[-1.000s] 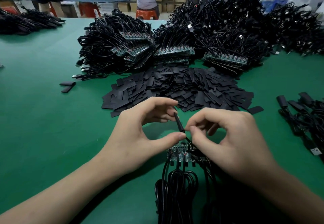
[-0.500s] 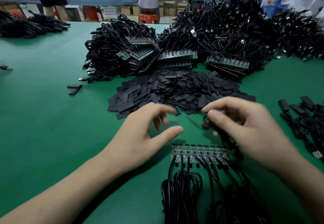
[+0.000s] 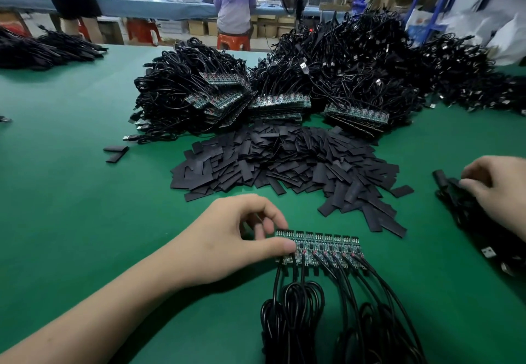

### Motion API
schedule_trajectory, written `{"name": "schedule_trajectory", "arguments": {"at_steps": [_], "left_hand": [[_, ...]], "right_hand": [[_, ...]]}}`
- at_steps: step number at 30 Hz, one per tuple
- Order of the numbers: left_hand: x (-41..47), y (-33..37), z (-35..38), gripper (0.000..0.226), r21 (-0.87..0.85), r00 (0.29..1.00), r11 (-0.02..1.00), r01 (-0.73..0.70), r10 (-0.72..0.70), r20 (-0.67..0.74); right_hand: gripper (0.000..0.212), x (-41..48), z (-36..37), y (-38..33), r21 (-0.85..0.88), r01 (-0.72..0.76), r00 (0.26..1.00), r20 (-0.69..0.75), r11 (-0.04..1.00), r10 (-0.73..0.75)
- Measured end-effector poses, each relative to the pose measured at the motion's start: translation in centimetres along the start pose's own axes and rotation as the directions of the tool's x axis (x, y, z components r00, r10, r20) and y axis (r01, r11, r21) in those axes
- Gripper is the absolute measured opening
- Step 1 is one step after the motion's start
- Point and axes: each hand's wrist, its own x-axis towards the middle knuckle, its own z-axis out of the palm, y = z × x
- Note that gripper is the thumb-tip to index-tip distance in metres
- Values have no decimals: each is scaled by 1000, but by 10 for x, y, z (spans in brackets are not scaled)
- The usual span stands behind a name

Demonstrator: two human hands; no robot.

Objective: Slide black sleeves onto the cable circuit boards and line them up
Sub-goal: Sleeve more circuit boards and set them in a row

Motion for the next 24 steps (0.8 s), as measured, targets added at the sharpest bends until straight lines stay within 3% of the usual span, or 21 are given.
{"name": "schedule_trajectory", "arguments": {"at_steps": [3,6,8,10,12,15,18,24], "left_hand": [[0,2,-2,27,-159,995,985,69,-56,83],[1,2,-1,30,-348,987,928,131,-89,134],[1,2,-1,30,-420,986,896,145,-96,135],[1,2,-2,27,-455,987,878,148,-105,118],[1,3,-3,23,-483,989,863,146,-115,94],[1,4,-2,21,-515,992,848,125,-113,55],[1,5,-2,22,-506,995,857,93,-93,24],[2,3,-3,19,-447,990,887,116,-139,-19]], "right_hand": [[23,-13,-6,-18,-114,-62,988,132,992,77],[40,-31,-33,-56,-178,-1,995,93,984,18],[34,-44,-57,-90,-143,53,998,50,988,-47],[19,-61,-83,-136,-2,195,980,41,981,-194],[30,-85,-106,-187,289,299,926,143,910,-349],[33,-117,-113,-243,594,254,781,339,763,-524],[24,-130,-98,-270,660,250,707,375,708,-600],[18,-136,-79,-275,714,167,750,356,680,-557]]}}
